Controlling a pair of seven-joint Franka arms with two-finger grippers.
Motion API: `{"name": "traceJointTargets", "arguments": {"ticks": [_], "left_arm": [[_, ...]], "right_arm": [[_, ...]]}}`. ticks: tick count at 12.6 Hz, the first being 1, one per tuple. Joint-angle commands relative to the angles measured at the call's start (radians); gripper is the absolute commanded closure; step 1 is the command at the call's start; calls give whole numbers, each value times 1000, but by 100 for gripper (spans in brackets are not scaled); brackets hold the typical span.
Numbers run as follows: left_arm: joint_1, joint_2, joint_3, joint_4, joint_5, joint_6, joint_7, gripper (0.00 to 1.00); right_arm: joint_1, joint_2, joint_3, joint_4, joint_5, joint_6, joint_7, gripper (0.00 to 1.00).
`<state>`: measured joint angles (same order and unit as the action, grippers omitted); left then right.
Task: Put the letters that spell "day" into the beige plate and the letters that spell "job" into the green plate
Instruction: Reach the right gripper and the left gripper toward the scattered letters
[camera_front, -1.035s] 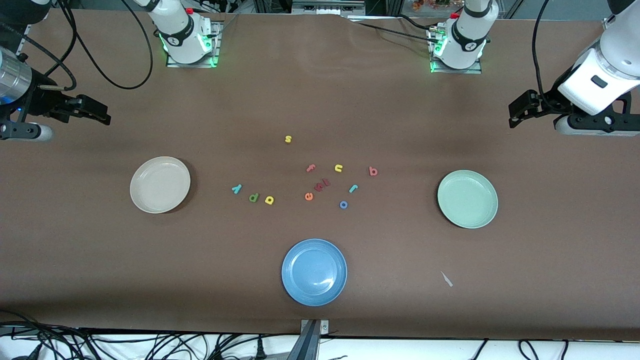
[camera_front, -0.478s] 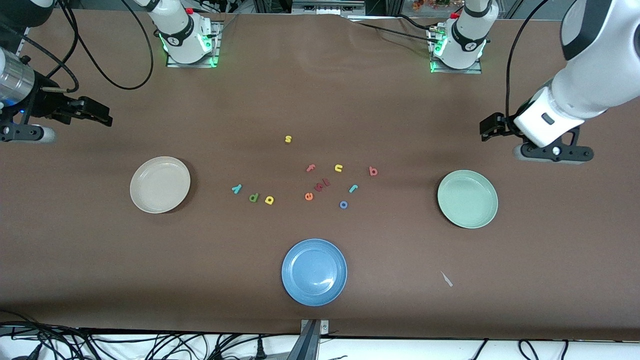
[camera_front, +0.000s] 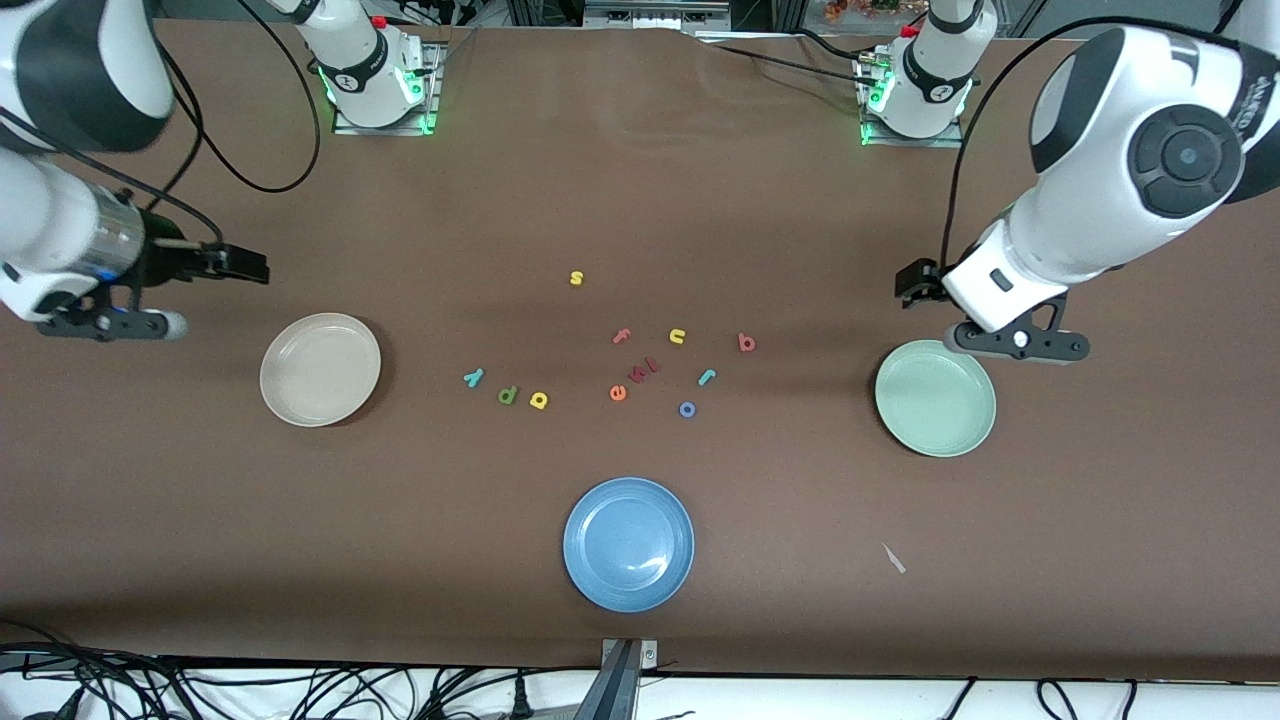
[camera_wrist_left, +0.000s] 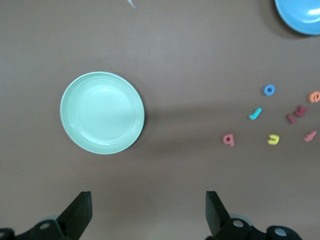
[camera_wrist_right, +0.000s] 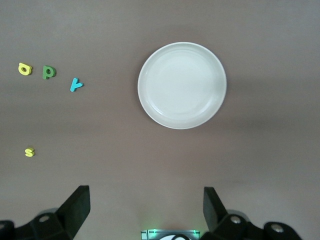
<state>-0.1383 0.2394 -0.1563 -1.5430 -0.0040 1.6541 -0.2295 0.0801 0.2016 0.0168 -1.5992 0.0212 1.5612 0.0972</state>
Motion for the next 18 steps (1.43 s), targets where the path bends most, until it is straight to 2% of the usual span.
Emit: {"name": "traceJointTargets", "arguments": {"ticks": [1,4,6,8,10,12,14,15,18], "left_arm": [[-52,56,3,37,15,21,-118,0],[-122,144,3,32,13,108,-262,0],[-168,210,3,26,12,189,-354,0],[-228,295,3,24,15,265,-405,0],[-230,415,3,21,19,390,-427,0],[-221,431,3,-8,13,435,-430,0],[-230,434,3,-52,13,460,-430,0],[-234,431,3,-101,15,511,-429,0],[-245,403,-8,-187,15,552,-424,0]], "right_arm": [[85,48,0,-7,0,83,175,0],[173,122,0,-11,5,193,344,0],[190,173,0,-34,66,282,432,0],[190,186,2,-115,115,415,463,0],[199,188,2,-207,115,526,501,0],[216,215,2,-254,115,617,600,0],[259,263,2,-255,115,683,738,0],[270,281,2,-254,115,712,794,0],[279,315,2,-258,115,749,897,0]]}}
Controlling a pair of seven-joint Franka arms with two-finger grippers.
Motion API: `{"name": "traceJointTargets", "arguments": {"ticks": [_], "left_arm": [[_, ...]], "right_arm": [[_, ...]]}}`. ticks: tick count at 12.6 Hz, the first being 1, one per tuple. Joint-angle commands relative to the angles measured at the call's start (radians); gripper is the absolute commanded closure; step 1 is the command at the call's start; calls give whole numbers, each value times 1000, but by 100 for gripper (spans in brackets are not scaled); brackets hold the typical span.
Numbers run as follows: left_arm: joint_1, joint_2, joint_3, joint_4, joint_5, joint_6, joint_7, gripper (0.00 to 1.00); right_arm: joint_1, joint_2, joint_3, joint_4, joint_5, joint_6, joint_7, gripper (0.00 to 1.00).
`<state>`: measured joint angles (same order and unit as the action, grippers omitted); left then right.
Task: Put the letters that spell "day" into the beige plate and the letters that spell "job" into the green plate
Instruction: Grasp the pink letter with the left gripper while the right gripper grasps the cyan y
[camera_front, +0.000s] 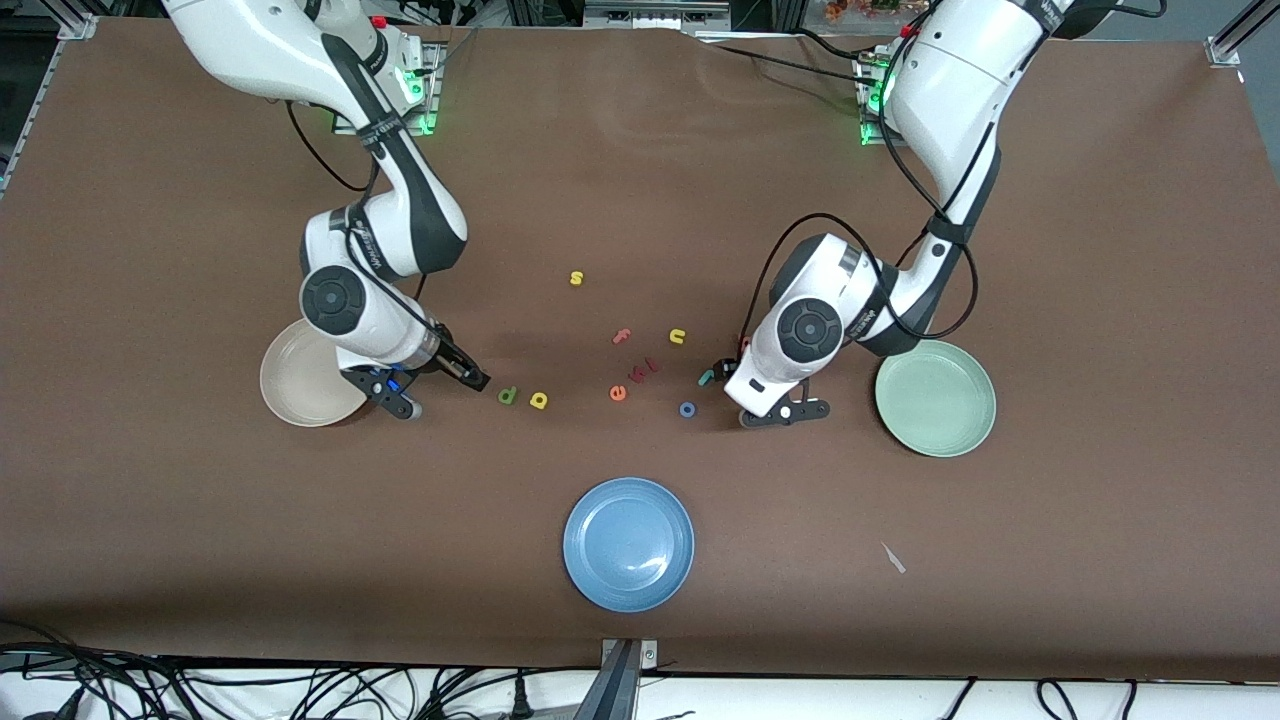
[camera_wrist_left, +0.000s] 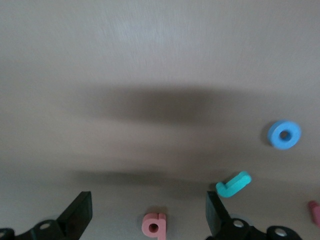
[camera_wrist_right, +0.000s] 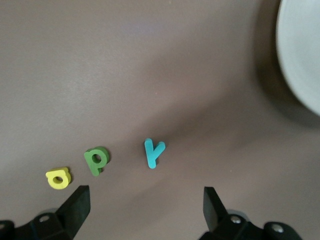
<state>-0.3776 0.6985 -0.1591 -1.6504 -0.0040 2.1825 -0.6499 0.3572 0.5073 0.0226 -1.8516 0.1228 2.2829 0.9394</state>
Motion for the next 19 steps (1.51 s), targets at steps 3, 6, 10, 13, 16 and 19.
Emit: {"name": "traceJointTargets", "arguments": {"ticks": [3,6,10,13,16,19], "left_arm": [[-3,-96,-33,-150,15,25,-5,1],[3,-99,-37,-183,15,69,-4,1],[-4,-91,-37,-223,15,147,-2,10],[-6,-86,-36,-223,15,151,6,47],[-4,-73,-36,-223,19,178,7,49],[-3,-80,-37,-223,16,175,-13,84]], "right_arm": [[23,54,-4,-21,14,104,154,0],[22,80,-4,-21,14,107,162,0],[9,88,-7,-21,14,105,153,1],[5,103,-9,-20,14,109,139,8],[3,111,-9,-20,14,110,137,18],[-7,111,-7,-17,14,110,127,39]]}}
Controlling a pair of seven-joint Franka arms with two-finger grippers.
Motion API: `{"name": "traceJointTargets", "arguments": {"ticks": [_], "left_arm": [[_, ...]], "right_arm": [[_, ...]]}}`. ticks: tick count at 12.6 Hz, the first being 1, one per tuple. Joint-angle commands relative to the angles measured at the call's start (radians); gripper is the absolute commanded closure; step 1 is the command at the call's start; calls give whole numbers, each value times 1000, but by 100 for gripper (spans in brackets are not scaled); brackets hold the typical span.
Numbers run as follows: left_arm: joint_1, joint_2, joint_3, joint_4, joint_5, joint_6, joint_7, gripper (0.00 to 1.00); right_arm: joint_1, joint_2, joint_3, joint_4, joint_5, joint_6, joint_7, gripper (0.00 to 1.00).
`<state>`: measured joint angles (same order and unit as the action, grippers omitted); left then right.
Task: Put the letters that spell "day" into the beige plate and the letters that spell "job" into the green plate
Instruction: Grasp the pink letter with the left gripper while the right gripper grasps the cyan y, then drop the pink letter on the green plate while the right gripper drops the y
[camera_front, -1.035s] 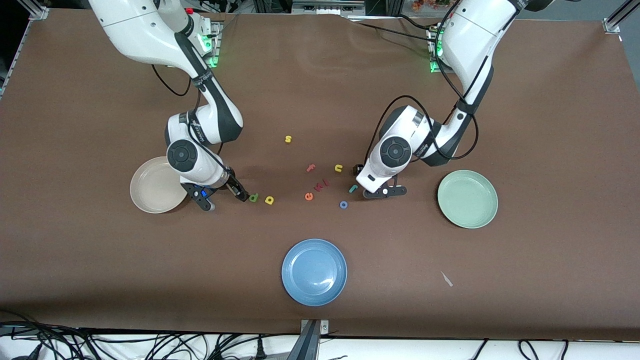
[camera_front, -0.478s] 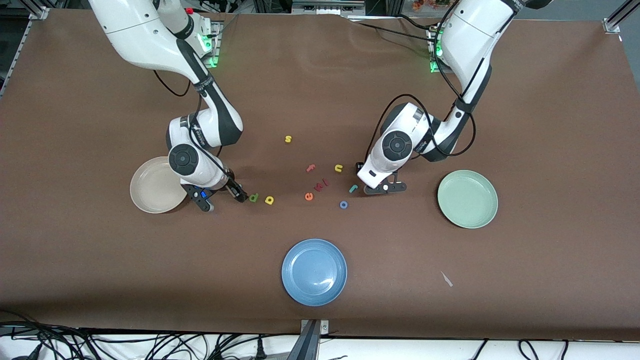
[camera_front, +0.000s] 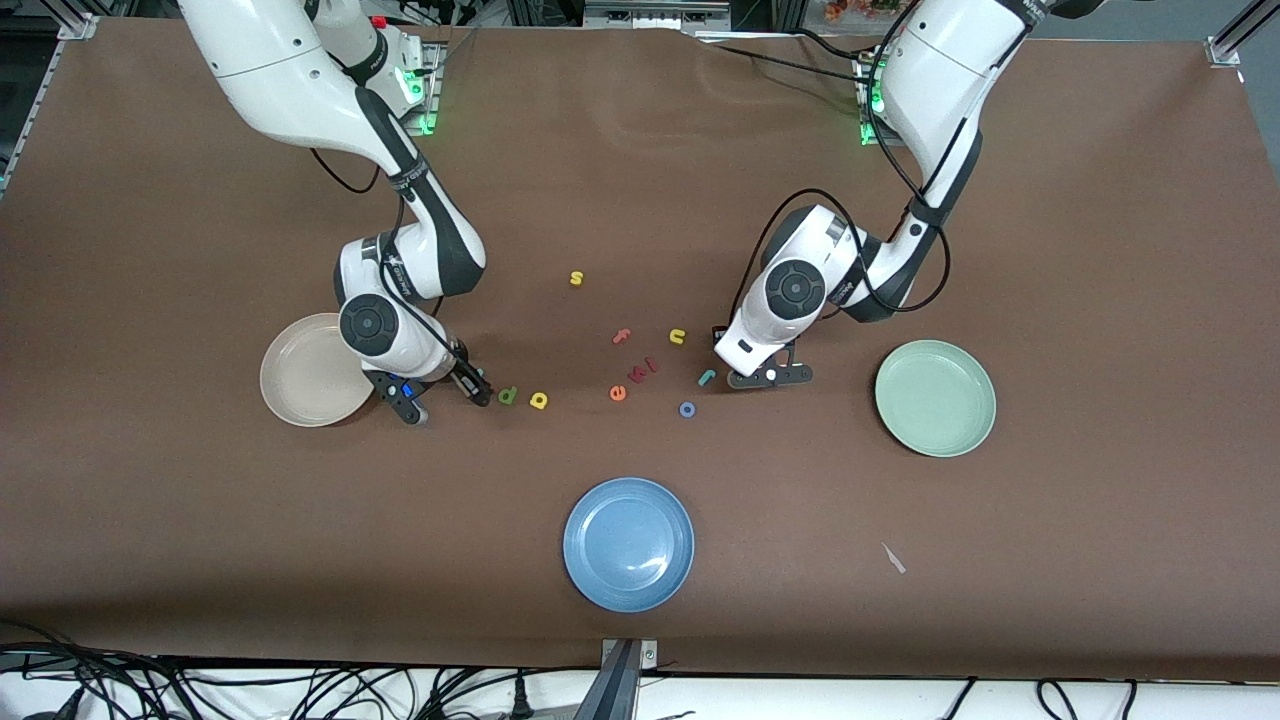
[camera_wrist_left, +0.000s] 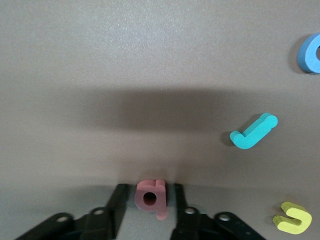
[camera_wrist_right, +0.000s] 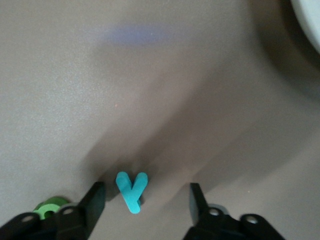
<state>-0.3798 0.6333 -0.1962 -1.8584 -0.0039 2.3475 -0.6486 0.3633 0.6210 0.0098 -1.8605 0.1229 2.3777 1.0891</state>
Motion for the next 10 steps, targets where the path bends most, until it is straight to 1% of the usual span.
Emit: {"name": "traceJointTargets", "arguments": {"ticks": [1,2,4,5,6,8,9,10], "left_arm": [[-2,-21,0,-13,16,4,-25,90],[-2,-33,0,-13,16,-8,-29,94],[7,-82,0,-5,25,-87,-16,94],[15,-116,3,-1,27,-144,-3,94],[28,-147,6,1,27,-183,27,94],[86,-191,9,2,28,-230,137,94],[120,-199,11,11,28,-250,203,94],[157,-199,11,25,33,-261,251,94]], "right_arm": [[-15,-3,4,-6,12,15,-23,48],[-15,-3,4,-2,12,15,-23,58],[-15,0,4,0,12,15,-25,78],[-15,8,4,3,12,17,-25,86],[-15,9,5,3,12,26,-25,92],[-15,17,4,4,12,32,-25,98],[-15,16,5,7,12,32,-25,100],[-14,16,5,14,12,31,-25,100]]}}
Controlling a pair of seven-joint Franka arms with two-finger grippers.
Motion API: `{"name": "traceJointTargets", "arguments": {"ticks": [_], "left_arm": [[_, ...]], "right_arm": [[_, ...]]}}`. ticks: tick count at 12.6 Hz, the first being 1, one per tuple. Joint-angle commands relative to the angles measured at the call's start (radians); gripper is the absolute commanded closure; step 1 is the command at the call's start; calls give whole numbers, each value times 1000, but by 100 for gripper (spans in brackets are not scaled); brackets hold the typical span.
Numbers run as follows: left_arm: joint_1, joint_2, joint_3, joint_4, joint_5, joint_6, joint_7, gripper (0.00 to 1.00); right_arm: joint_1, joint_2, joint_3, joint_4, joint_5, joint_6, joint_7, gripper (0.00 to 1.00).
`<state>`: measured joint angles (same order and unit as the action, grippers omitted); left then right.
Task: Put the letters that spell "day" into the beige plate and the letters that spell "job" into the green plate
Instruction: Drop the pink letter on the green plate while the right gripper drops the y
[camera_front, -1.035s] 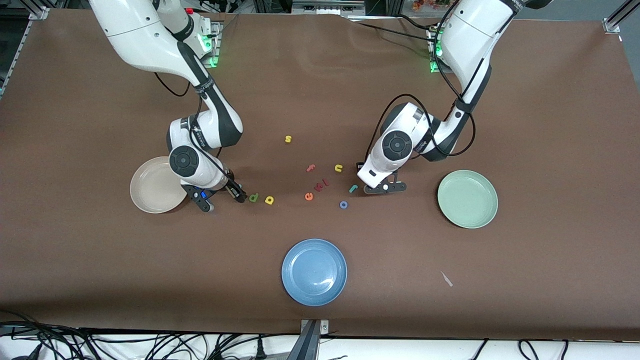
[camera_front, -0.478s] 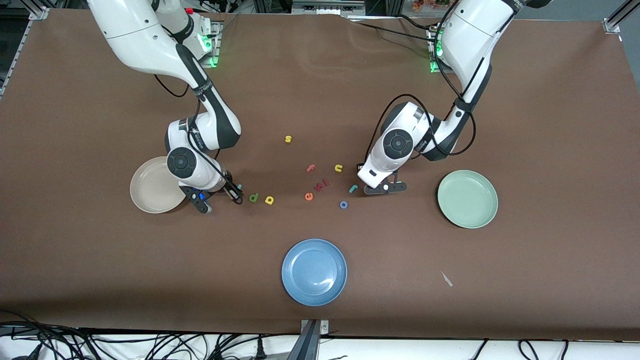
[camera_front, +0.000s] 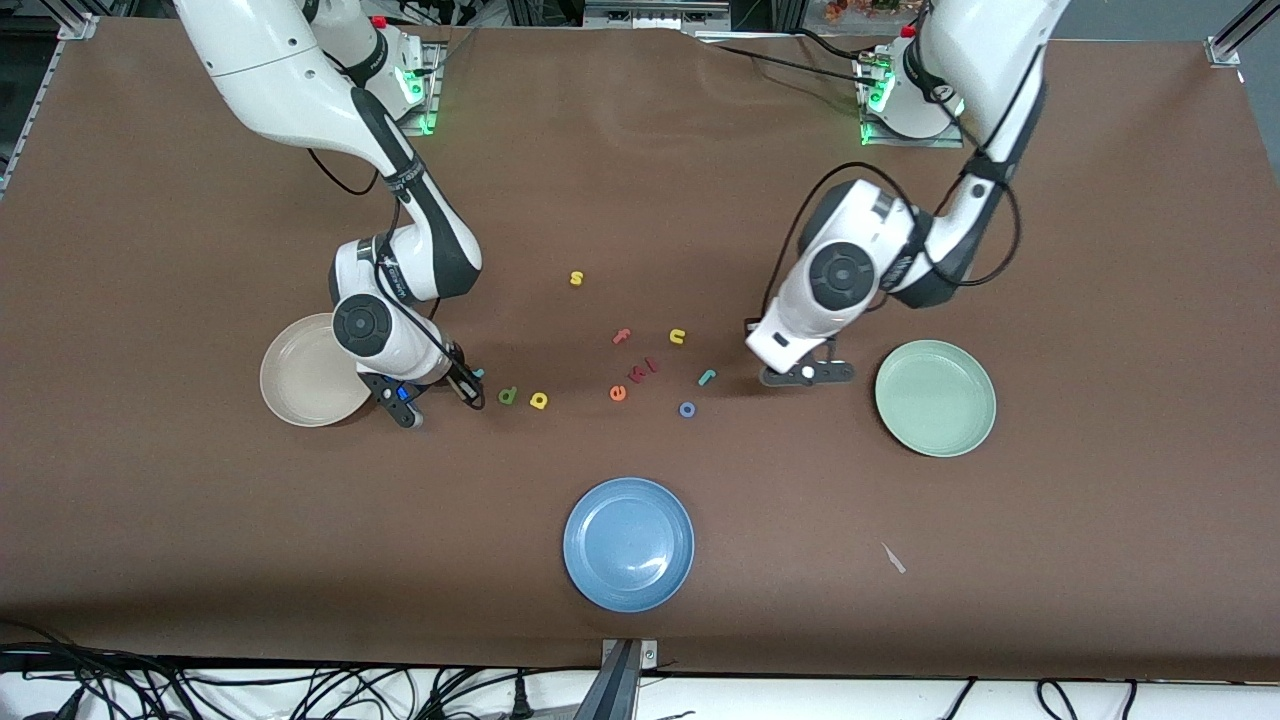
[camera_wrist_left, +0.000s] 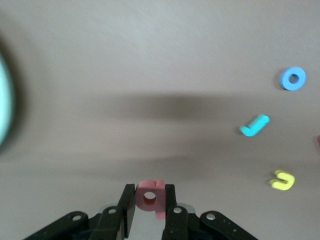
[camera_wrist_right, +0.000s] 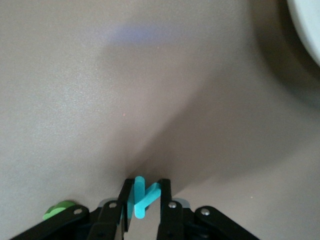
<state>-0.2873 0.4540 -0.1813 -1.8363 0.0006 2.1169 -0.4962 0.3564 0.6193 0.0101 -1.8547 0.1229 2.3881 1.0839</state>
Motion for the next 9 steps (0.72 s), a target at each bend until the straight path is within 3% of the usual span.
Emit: {"name": "traceJointTargets", "arguments": {"ticks": [1,3,5,9], "left_arm": [[80,-20,-1,5,83,-32,108,94],[143,-17,-4,6,234,-31,123,94],[204,-11,-4,6,246,-31,204,93],[318,75,-3,0,248,-26,288,90]], "right_arm": [[-7,17,4,9,12,17,-22,100],[-8,17,5,28,12,11,-21,100],[-8,13,4,48,12,-25,-24,100],[-37,5,-4,181,6,-255,-118,100]]}}
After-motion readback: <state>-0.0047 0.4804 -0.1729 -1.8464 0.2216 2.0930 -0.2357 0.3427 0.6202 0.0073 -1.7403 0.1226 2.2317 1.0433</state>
